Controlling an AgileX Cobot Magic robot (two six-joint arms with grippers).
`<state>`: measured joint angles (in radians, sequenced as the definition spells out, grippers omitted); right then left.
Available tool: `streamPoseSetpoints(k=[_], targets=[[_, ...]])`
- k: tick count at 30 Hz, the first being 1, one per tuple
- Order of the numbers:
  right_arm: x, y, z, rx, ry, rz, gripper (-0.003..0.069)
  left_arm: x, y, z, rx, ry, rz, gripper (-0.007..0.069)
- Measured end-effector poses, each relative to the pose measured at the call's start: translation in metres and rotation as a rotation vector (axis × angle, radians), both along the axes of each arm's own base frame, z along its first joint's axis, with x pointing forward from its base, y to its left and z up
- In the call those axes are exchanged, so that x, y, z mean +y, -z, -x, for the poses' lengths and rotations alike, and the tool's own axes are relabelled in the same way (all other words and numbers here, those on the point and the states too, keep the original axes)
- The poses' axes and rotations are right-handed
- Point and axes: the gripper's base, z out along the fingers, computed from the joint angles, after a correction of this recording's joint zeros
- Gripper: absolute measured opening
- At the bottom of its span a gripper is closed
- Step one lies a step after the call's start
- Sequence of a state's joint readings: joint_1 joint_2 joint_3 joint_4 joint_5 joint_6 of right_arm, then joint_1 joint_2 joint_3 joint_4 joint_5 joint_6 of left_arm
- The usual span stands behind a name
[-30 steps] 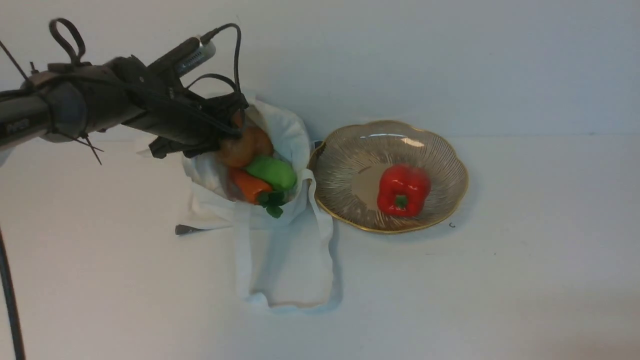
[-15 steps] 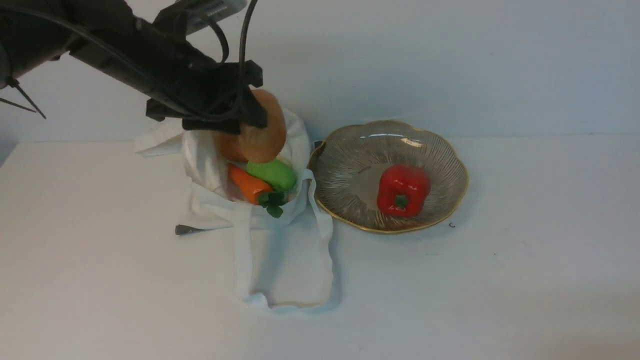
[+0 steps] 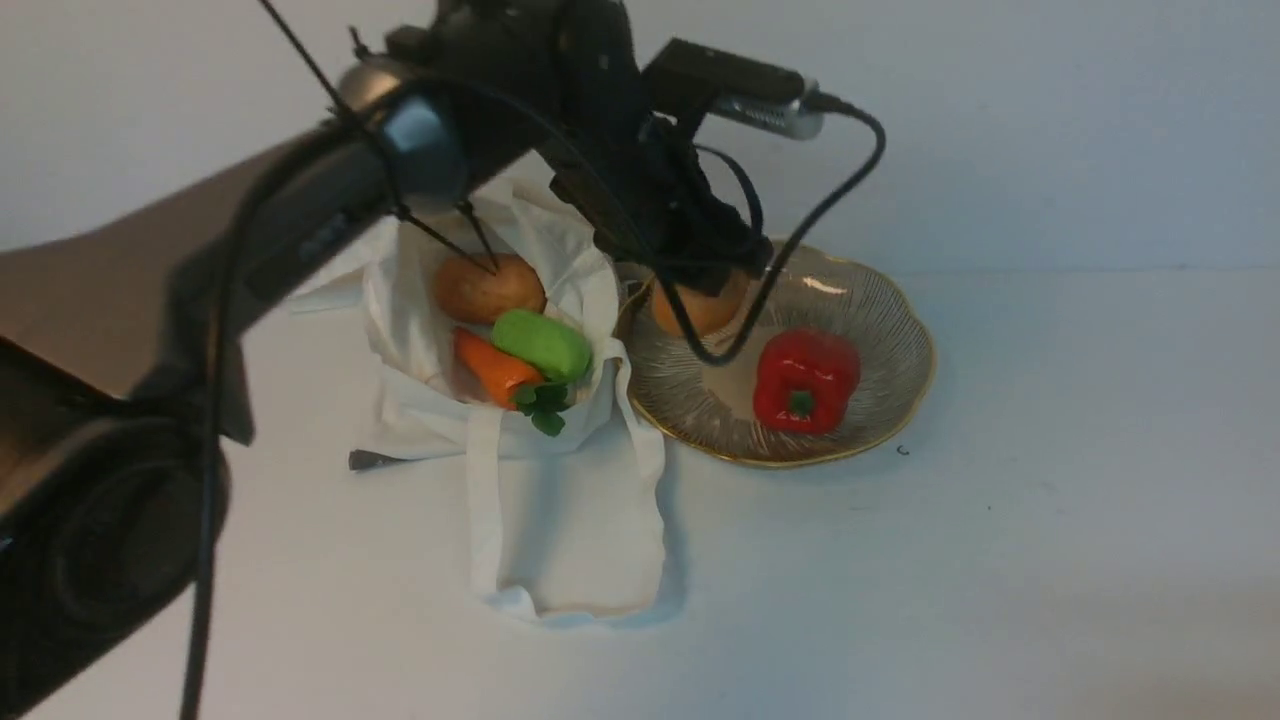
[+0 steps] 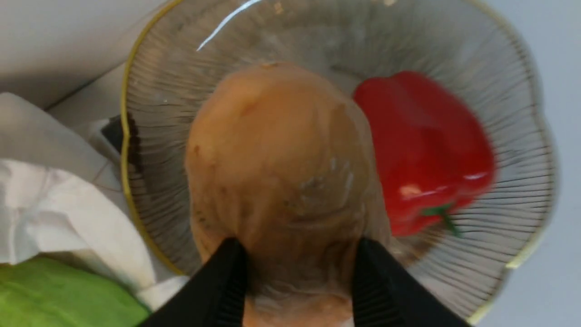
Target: Take vegetables from cloth bag on white table place on plate.
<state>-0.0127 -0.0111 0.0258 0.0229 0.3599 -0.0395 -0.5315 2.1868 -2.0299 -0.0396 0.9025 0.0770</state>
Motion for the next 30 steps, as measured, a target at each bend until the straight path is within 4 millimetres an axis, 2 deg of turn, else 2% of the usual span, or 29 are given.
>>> streamPoseSetpoints(k=[4,6,7,8,9,11,14,16,17,20,21,22,24,26,27,29,30], targets=[[0.0,0.0,0.0,0.0,0.0,0.0,-0.0015,-0.014,0.014,-0.001,-0.054,0.007,-0.072,0.032],[0.0,0.0,0.0,0.0,0.0,0.0,-0.0015,-0.02,0.016,0.0,-0.08,0.016,-0.075,0.0375],[0.0,0.0,0.0,0.0,0.0,0.0,-0.0015,-0.026,0.017,0.001,-0.1,0.031,-0.07,0.043],[0.0,0.0,0.0,0.0,0.0,0.0,-0.0015,-0.027,0.017,0.001,-0.099,0.031,-0.07,0.0437],[0.0,0.0,0.0,0.0,0.0,0.0,-0.0015,-0.032,0.018,0.003,-0.114,0.043,-0.062,0.0487],[0.0,0.0,0.0,0.0,0.0,0.0,-0.0015,-0.039,0.02,0.006,-0.116,0.056,-0.06,0.0533],[0.0,0.0,0.0,0.0,0.0,0.0,-0.0015,-0.044,0.019,0.011,-0.11,0.068,-0.066,0.0551],[0.0,0.0,0.0,0.0,0.0,0.0,-0.0015,-0.046,0.014,0.016,-0.095,0.075,-0.076,0.053],[0.0,0.0,0.0,0.001,0.0,0.0,-0.0015,-0.046,0.005,0.021,-0.086,0.078,-0.086,0.0498],[0.0,0.0,0.0,0.001,0.0,0.0,-0.0015,-0.04,-0.041,0.044,-0.066,0.087,-0.106,0.0276],[0.0,0.0,0.0,0.001,0.0,0.0,-0.0015,-0.04,-0.041,0.045,-0.061,0.087,-0.111,0.0276],[0.0,0.0,0.0,0.001,0.0,0.0,-0.0015,-0.033,-0.071,0.06,-0.057,0.09,-0.116,0.0148],[0.0,0.0,0.0,0.001,0.0,0.0,-0.0015,-0.016,-0.12,0.084,-0.1,0.099,-0.095,0.0041],[0.0,0.0,0.0,0.001,0.0,0.0,-0.0015,0.002,-0.161,0.104,-0.178,0.111,-0.066,0.001],[0.0,0.0,0.0,0.001,0.0,0.0,-0.0015,0.007,-0.17,0.11,-0.198,0.113,-0.057,0.0005],[0.0,0.0,0.0,0.001,0.0,0.0,-0.0015,0.038,-0.217,0.145,-0.305,0.109,-0.023,-0.0005],[0.0,0.0,0.0,0.001,0.0,0.0,-0.0015,0.041,-0.219,0.147,-0.309,0.107,-0.026,-0.0005]])
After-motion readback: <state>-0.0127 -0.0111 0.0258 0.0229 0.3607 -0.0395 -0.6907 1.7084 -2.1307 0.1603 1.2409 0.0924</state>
